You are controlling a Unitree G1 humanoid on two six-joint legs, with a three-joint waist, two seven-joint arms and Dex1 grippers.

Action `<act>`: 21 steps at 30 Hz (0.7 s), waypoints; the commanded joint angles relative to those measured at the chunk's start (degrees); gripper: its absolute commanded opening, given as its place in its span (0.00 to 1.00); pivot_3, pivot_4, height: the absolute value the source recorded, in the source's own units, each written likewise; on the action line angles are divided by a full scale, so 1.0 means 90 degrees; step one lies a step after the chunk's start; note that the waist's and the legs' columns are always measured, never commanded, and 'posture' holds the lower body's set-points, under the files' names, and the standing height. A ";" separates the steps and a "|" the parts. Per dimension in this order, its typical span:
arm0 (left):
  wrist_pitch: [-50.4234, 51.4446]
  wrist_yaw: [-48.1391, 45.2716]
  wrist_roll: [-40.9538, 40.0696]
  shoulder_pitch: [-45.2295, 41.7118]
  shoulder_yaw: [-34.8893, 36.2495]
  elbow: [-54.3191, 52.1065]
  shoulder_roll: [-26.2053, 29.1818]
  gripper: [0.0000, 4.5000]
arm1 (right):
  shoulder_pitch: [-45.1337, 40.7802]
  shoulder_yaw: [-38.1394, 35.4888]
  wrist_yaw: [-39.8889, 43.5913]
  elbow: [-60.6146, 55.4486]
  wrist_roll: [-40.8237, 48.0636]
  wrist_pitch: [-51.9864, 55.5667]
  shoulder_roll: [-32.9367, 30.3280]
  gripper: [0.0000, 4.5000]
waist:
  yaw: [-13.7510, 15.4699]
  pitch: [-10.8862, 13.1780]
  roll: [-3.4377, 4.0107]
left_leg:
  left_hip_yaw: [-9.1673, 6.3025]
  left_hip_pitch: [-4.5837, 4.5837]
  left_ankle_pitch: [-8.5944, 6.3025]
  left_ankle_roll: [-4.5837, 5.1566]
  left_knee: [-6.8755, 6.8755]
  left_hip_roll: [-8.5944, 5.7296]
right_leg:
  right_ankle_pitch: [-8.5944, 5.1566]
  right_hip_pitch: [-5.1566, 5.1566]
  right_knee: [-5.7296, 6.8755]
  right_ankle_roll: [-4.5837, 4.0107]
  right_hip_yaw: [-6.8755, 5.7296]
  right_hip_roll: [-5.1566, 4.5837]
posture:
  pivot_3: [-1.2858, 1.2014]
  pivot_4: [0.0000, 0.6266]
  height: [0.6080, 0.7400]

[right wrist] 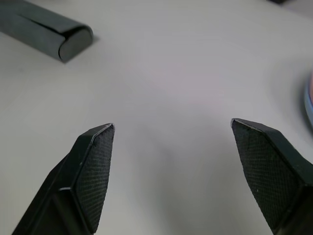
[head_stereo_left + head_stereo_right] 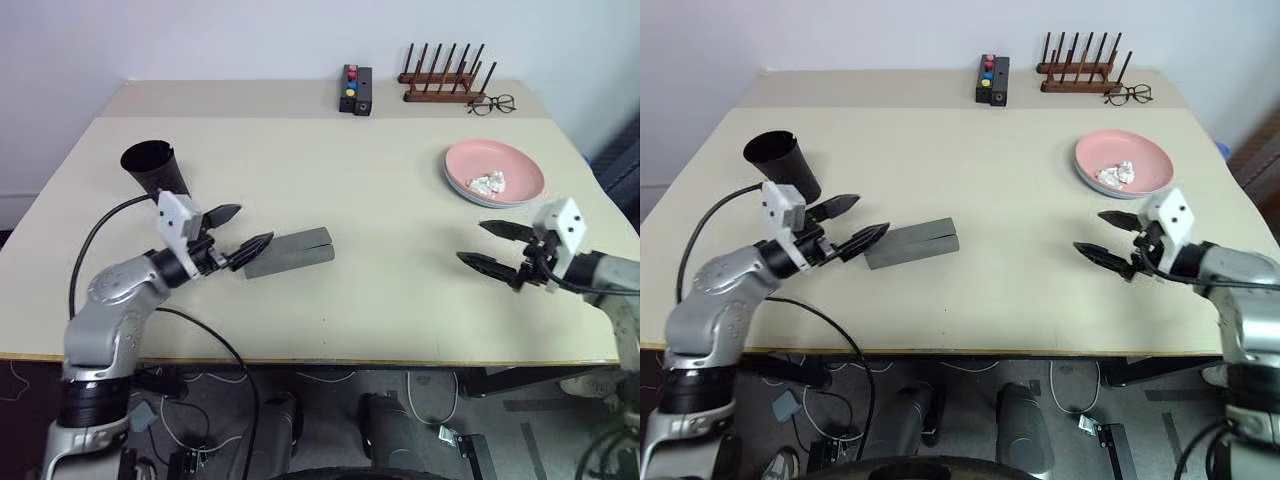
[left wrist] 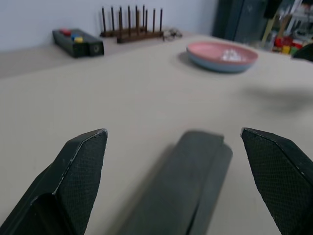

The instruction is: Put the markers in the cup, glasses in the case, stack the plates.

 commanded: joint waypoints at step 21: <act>-0.0712 -0.0127 -0.0195 0.1570 0.0644 -0.0699 0.0435 1.00 | 0.1732 -0.1256 -0.0523 -0.0188 0.0256 -0.0958 0.0412 0.86 | 0.0002 -0.0004 0.0004 | 0.0015 -0.0059 -0.0004 0.0005 -0.0029 0.0028 | 0.0004 -0.0030 -0.0071 -0.0012 -0.0032 -0.0010 | 0.52 0.24 1.00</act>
